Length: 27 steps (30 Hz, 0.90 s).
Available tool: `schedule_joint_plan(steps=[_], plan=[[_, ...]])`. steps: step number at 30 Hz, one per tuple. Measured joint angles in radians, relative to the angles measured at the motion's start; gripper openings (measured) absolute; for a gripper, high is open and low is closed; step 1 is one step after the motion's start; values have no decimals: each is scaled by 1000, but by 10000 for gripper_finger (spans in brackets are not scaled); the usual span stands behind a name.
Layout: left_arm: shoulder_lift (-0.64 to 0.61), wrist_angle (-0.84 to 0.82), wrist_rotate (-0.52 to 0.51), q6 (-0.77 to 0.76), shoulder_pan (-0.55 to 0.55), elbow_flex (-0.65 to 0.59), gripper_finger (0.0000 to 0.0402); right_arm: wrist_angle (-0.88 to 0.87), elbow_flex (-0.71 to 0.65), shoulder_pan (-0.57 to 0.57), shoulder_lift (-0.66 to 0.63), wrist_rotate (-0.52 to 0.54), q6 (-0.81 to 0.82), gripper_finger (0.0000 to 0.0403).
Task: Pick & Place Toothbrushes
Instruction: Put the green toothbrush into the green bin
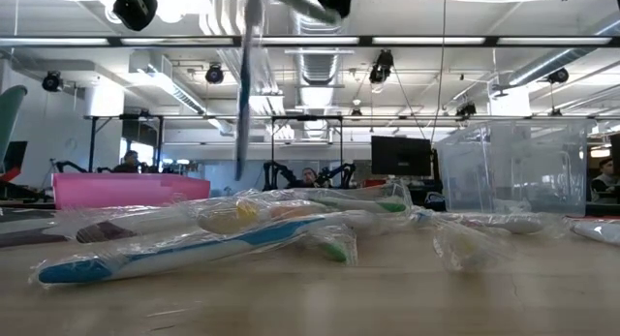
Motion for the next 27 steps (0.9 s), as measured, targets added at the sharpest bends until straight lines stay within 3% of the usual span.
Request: schedule_joint_plan(steps=[5, 13, 19, 27], plan=[[0, 0, 0, 0, 0, 0, 39, -95, -49, -10, 5, 60, 67, 18], [0, 0, 0, 0, -1, 0, 39, -97, -291, -7, 19, -83, 288, 18], [0, 0, 0, 0, -1, 0, 39, -39, -454, -6, 18, -112, 412, 18], [0, 0, 0, 0, -1, 0, 39, 22, -531, -7, 17, -111, 453, 23]])
